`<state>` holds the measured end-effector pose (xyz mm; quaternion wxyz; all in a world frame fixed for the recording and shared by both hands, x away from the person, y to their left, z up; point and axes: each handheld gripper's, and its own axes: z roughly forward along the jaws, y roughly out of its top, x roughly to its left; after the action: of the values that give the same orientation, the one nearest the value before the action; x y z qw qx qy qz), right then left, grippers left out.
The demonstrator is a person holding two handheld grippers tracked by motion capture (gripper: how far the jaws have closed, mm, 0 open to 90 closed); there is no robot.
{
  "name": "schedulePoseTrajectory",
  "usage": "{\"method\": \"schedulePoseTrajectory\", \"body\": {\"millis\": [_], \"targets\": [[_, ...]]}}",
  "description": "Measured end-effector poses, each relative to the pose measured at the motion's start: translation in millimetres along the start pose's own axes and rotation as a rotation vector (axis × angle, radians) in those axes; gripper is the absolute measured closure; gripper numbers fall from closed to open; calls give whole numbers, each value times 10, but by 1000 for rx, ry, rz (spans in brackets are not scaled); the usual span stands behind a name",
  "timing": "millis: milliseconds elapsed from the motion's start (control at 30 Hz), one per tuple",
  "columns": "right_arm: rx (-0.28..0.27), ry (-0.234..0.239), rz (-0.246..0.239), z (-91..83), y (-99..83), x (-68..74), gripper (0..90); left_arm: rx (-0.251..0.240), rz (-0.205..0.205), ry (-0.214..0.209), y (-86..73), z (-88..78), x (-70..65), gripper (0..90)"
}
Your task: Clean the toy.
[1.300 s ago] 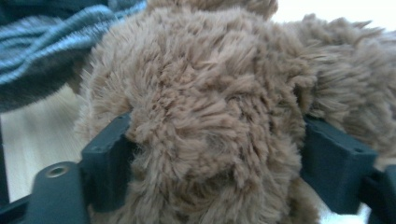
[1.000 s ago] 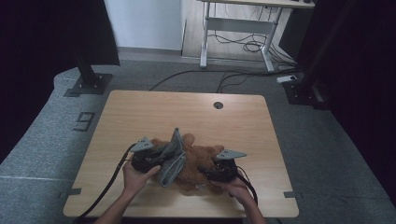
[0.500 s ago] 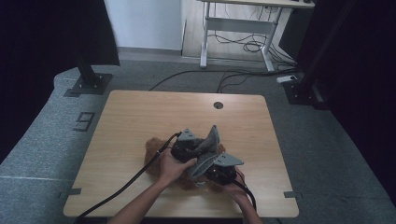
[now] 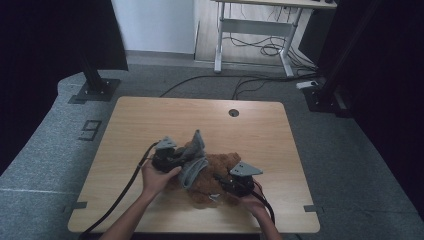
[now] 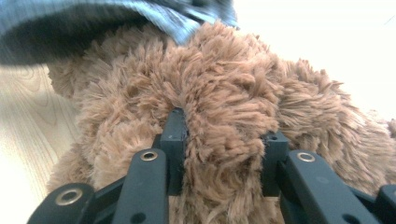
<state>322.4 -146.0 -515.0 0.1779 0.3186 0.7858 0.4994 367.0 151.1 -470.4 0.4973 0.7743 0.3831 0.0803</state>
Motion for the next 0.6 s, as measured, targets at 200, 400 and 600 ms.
{"method": "schedulePoseTrajectory", "body": {"millis": [200,400,600], "targets": [[7,5,-7,-17,0,15,636,-47,-38,30,-106,-274,186,774],[6,14,-4,-18,-6,5,635,-62,-47,72,-220,-427,304,775],[4,17,4,-19,-12,-2,634,-55,-94,146,-419,-523,499,776]]}}
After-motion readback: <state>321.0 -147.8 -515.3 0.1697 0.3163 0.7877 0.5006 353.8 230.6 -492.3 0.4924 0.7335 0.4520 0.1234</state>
